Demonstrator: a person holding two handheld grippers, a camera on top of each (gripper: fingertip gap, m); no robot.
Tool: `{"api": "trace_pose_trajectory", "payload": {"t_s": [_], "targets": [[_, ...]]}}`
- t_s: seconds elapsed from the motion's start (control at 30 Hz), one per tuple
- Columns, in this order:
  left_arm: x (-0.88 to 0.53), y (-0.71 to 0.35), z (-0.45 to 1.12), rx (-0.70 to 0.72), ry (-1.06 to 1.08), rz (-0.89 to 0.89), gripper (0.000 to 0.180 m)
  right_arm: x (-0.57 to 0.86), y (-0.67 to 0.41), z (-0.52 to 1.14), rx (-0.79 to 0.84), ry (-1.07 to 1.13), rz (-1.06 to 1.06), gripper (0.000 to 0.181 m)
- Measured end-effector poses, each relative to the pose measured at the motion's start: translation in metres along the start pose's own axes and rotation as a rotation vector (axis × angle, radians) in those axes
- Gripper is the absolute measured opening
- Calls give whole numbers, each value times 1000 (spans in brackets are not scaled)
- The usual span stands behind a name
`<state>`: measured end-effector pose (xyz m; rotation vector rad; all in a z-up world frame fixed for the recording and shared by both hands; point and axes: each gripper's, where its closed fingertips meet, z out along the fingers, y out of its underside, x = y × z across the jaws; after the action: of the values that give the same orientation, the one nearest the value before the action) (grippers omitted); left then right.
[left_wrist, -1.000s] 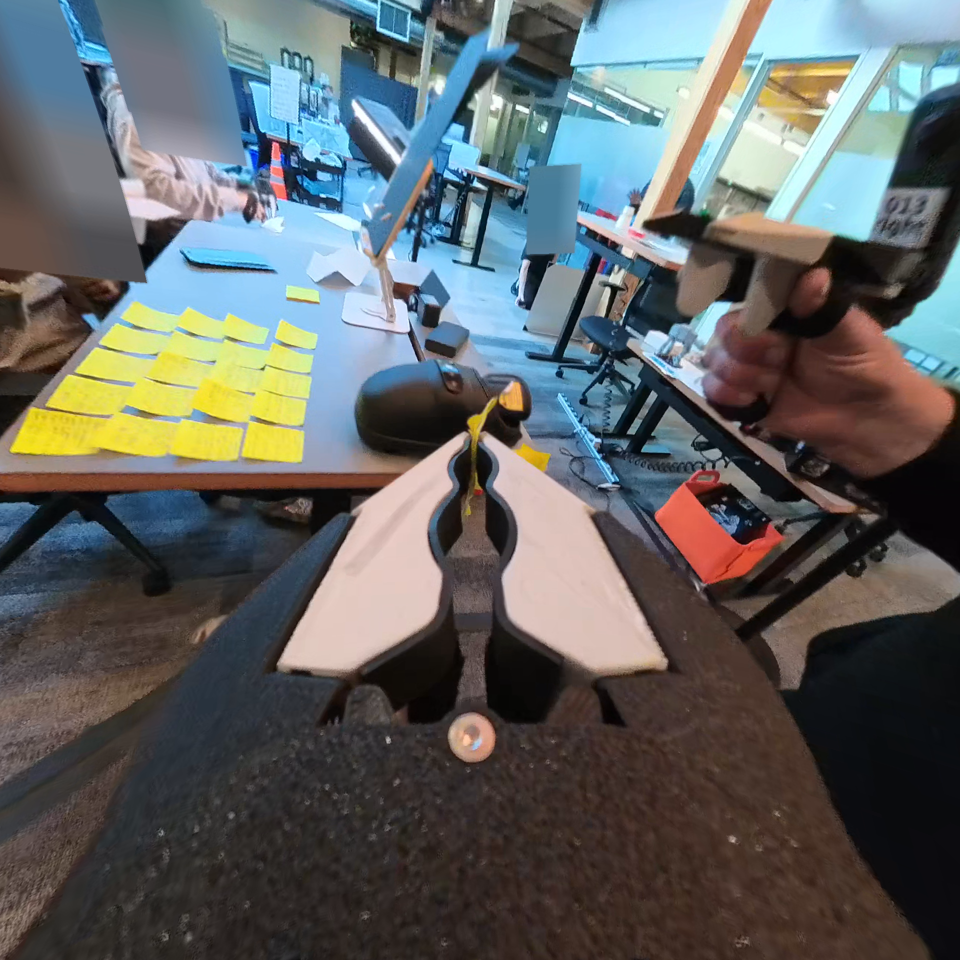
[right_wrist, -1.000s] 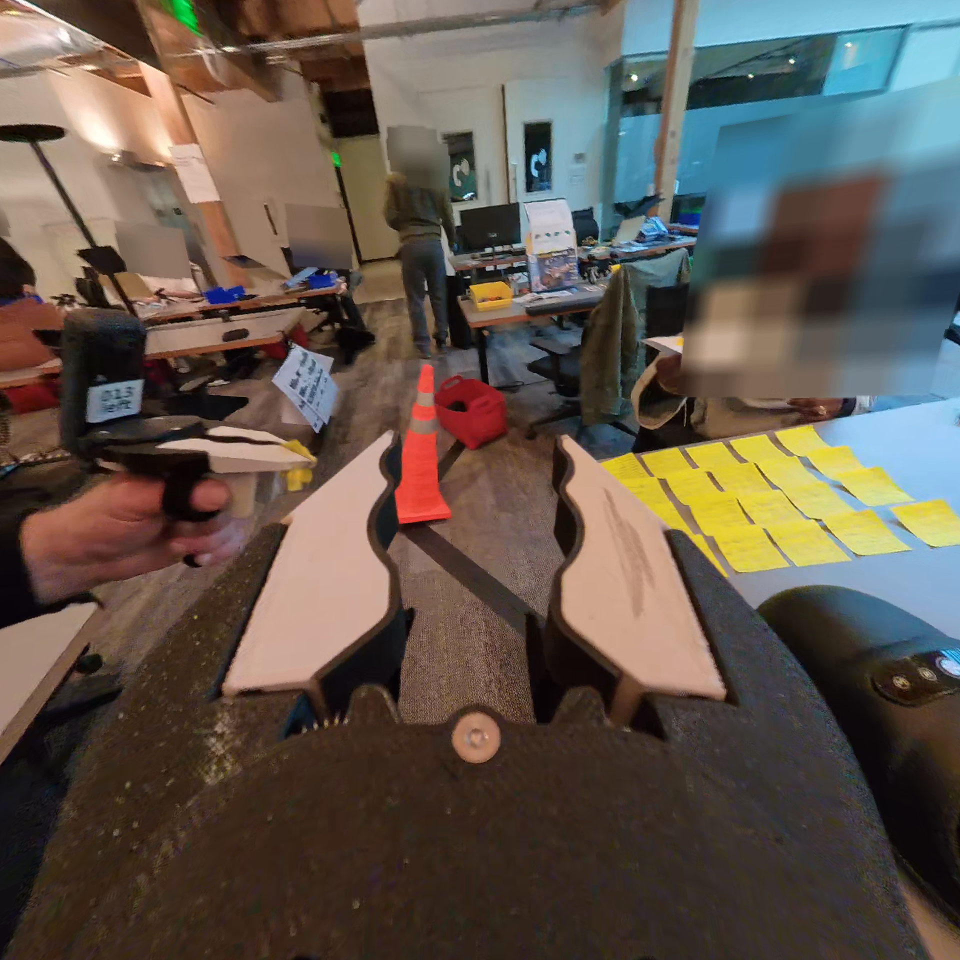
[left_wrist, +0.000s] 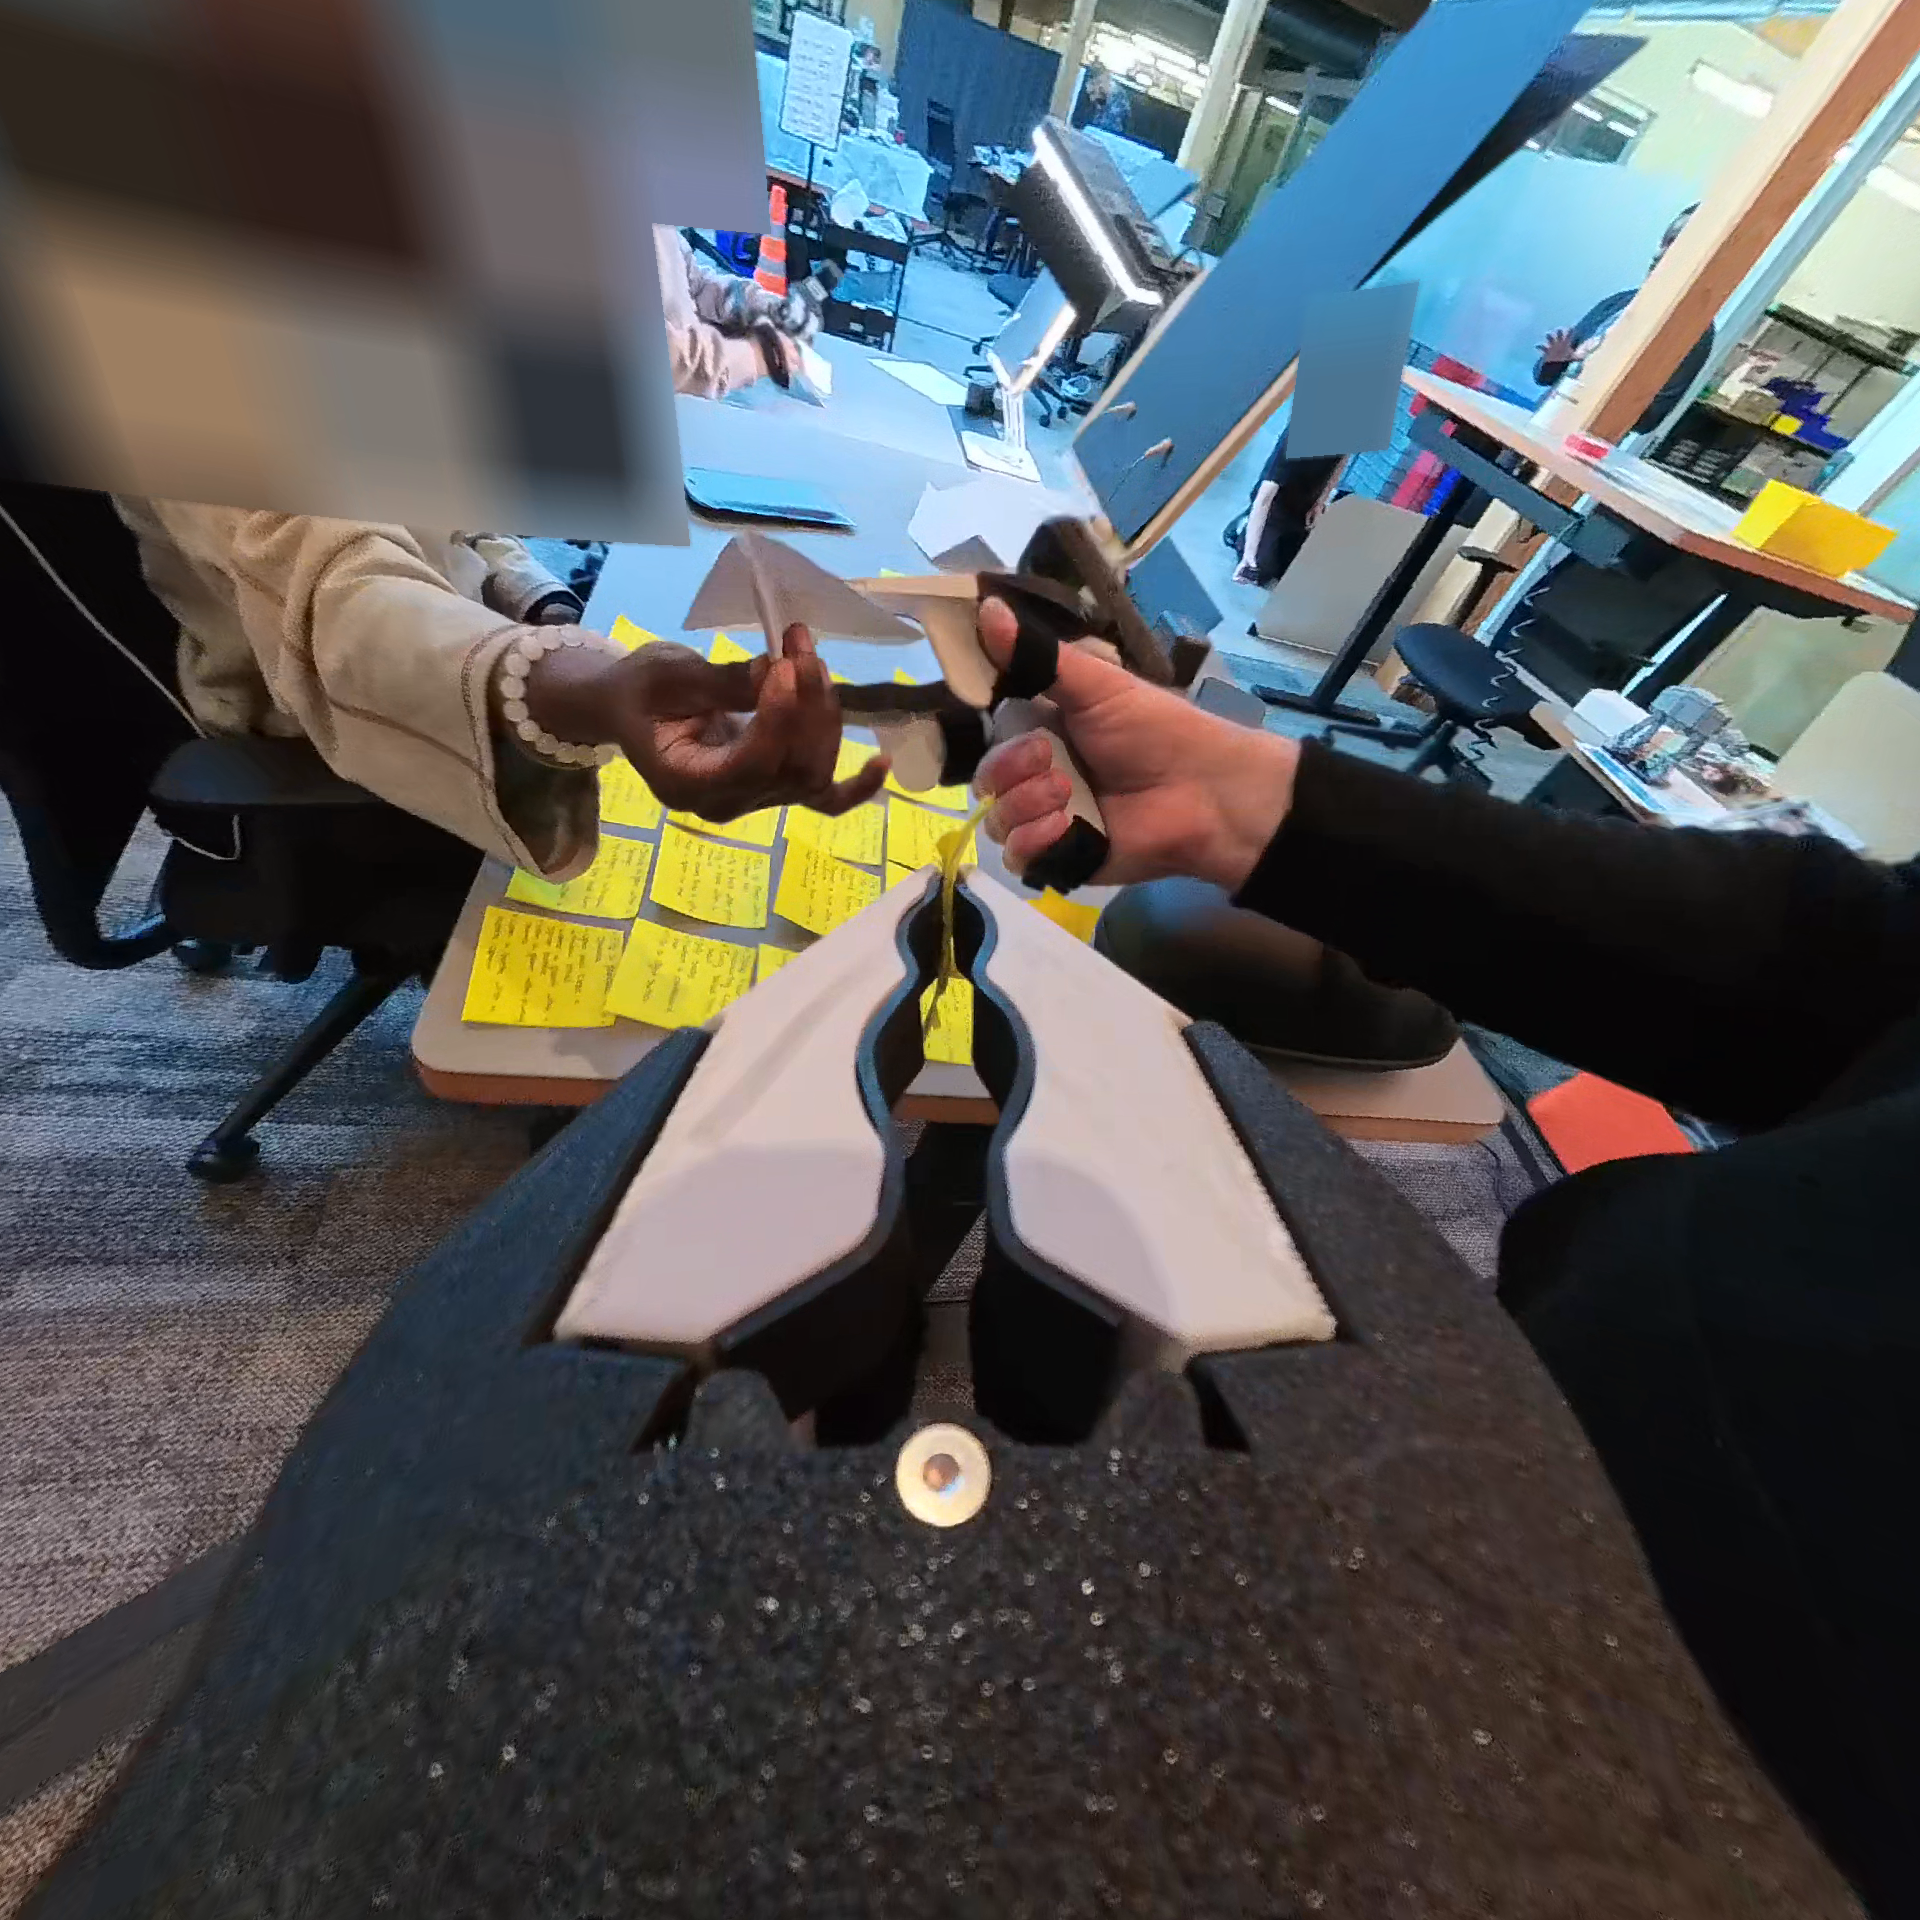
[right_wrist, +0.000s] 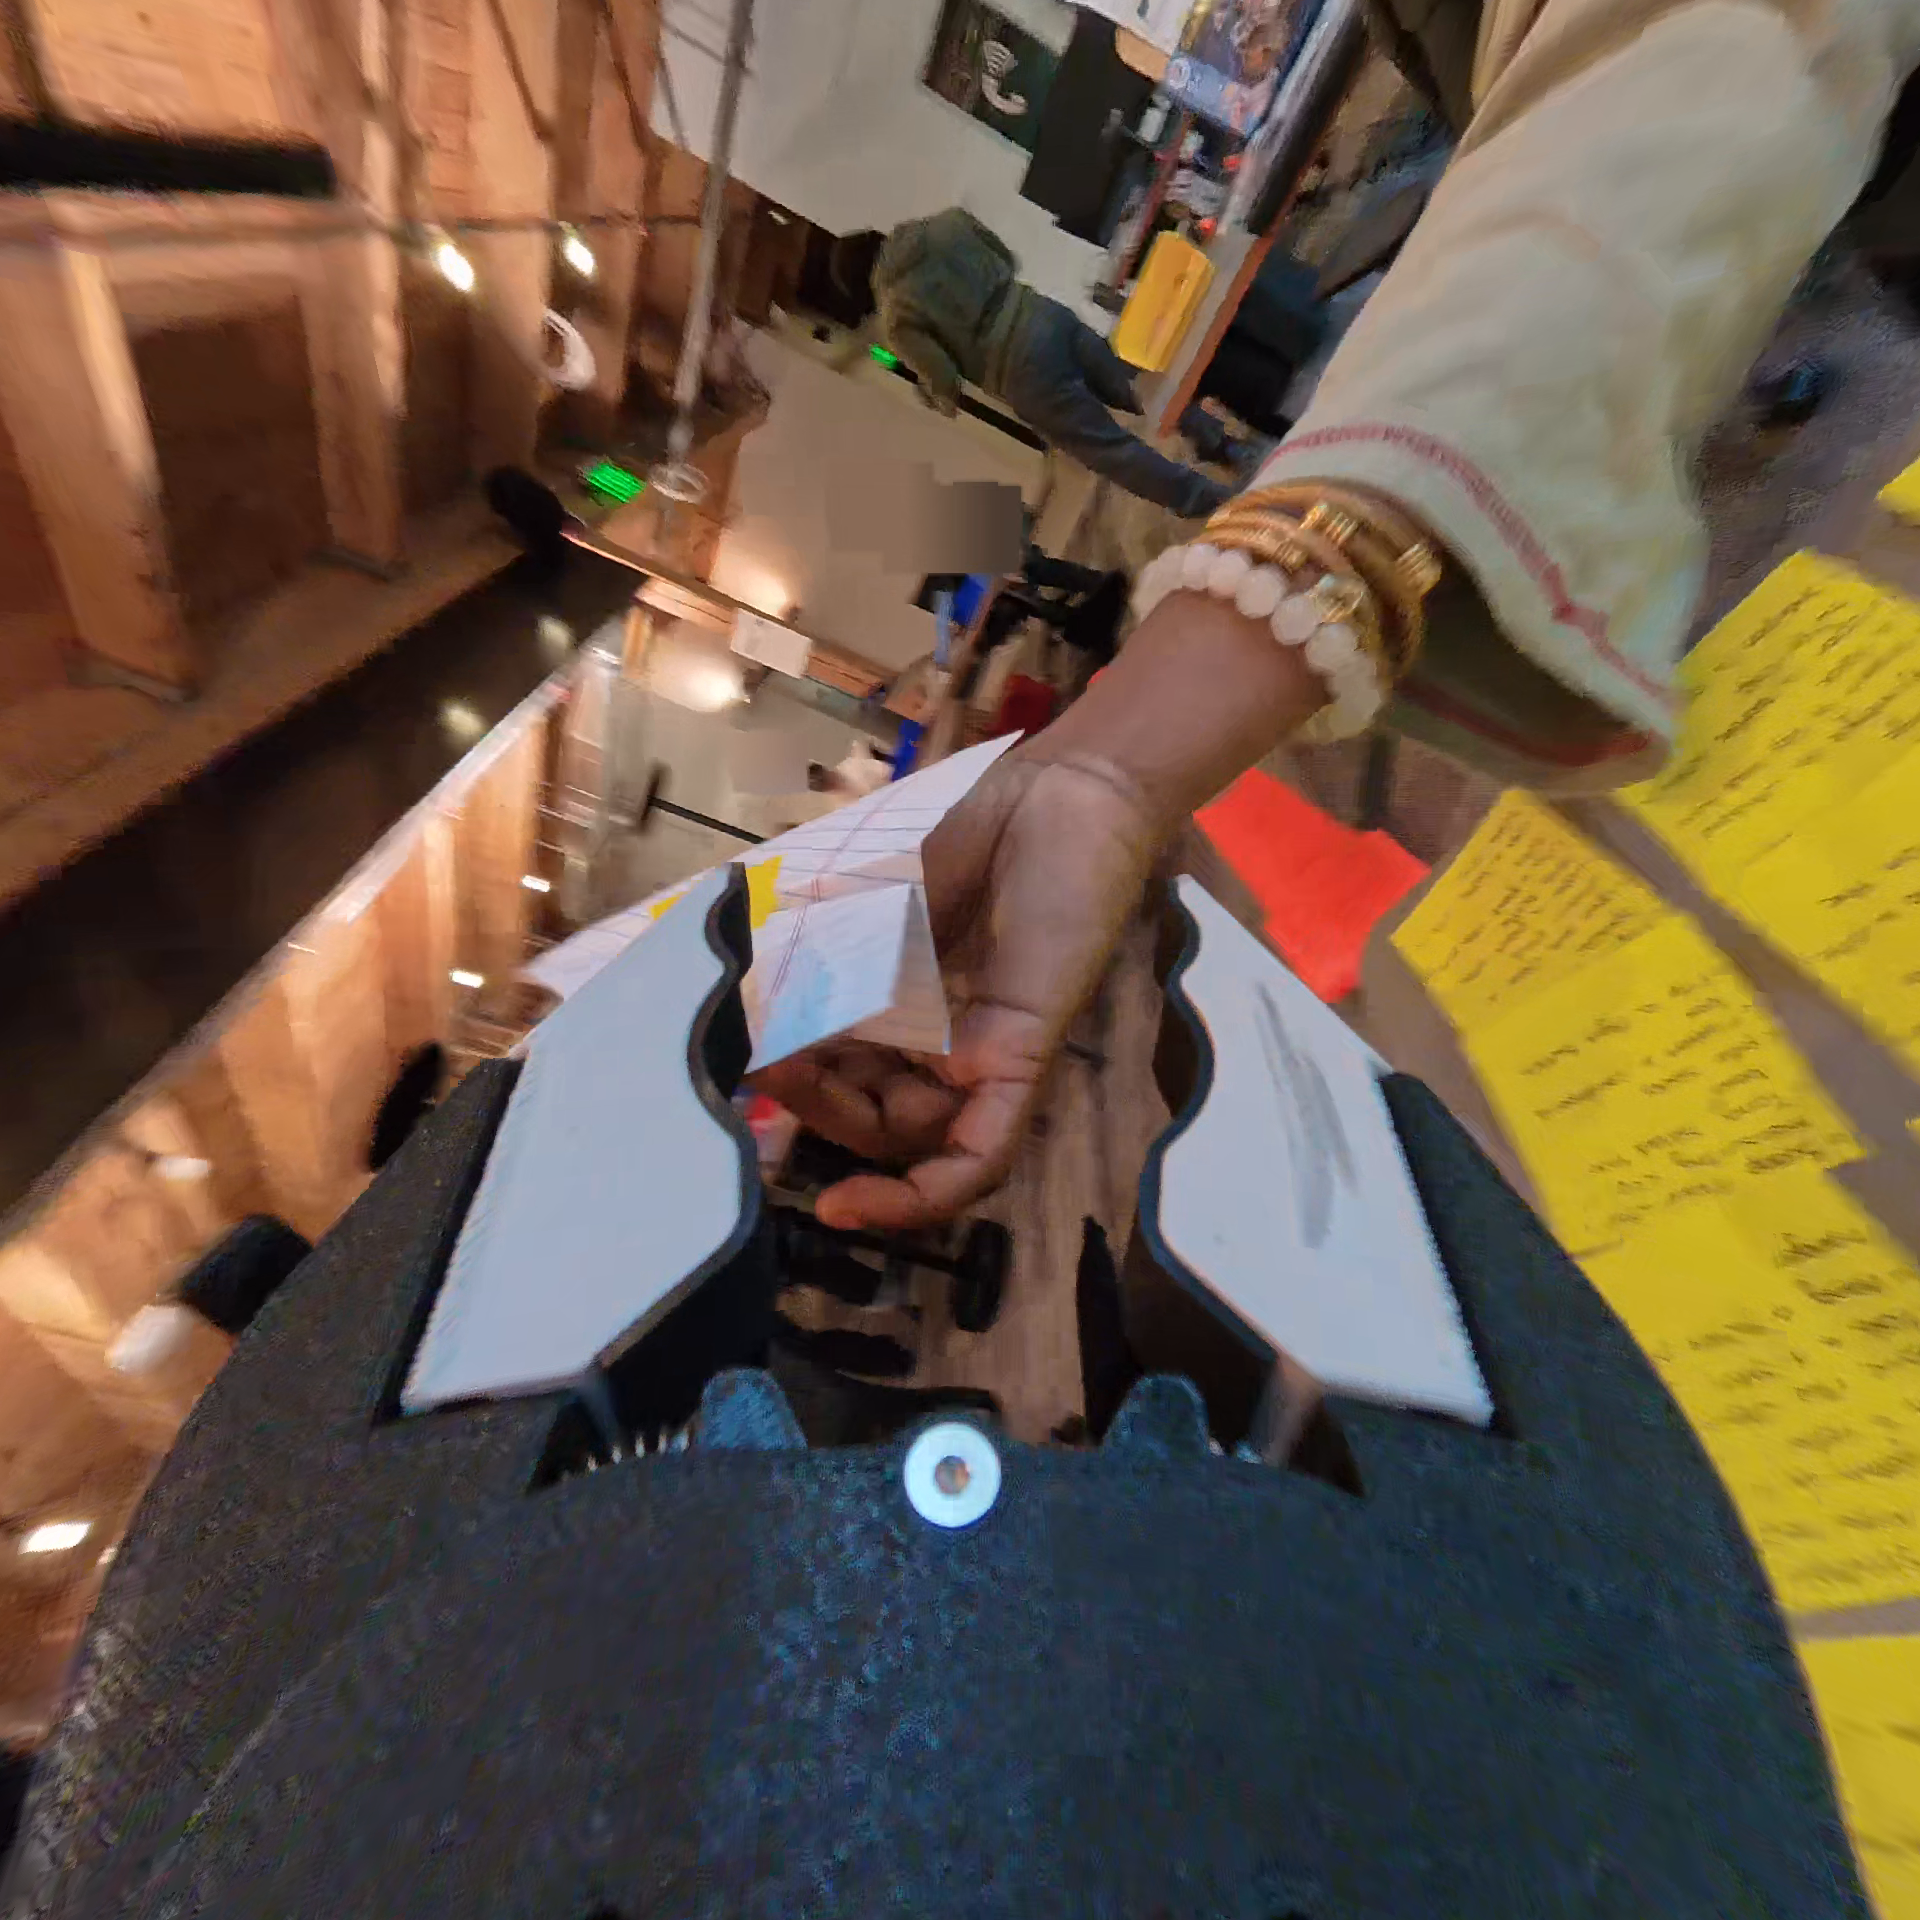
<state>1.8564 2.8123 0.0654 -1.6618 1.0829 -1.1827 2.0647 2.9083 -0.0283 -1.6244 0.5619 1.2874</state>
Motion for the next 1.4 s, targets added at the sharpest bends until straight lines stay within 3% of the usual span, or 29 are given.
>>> {"api": "trace_pose_trajectory", "payload": {"t_s": [0.1, 0.23, 0.47, 0.93, 1.4], "targets": [[-13, -4, 12, -2, 49, -15, 0, -9, 7, 6, 19, -76, 73, 69], [-33, -6, 25, -38, 141, -8, 0, -24, 9, 5, 98, -104, 46, 30], [-71, -22, 39, -55, 277, 7, 0, -41, 0, -1, 217, -47, -90, 0], [-86, -46, 81, -39, 519, 115, 0, -122, -4, -34, 432, 2, -280, 0], [127, -75, 115, 71, 942, 259, 0, -261, 72, -206, 683, 74, -457, 0]]}}
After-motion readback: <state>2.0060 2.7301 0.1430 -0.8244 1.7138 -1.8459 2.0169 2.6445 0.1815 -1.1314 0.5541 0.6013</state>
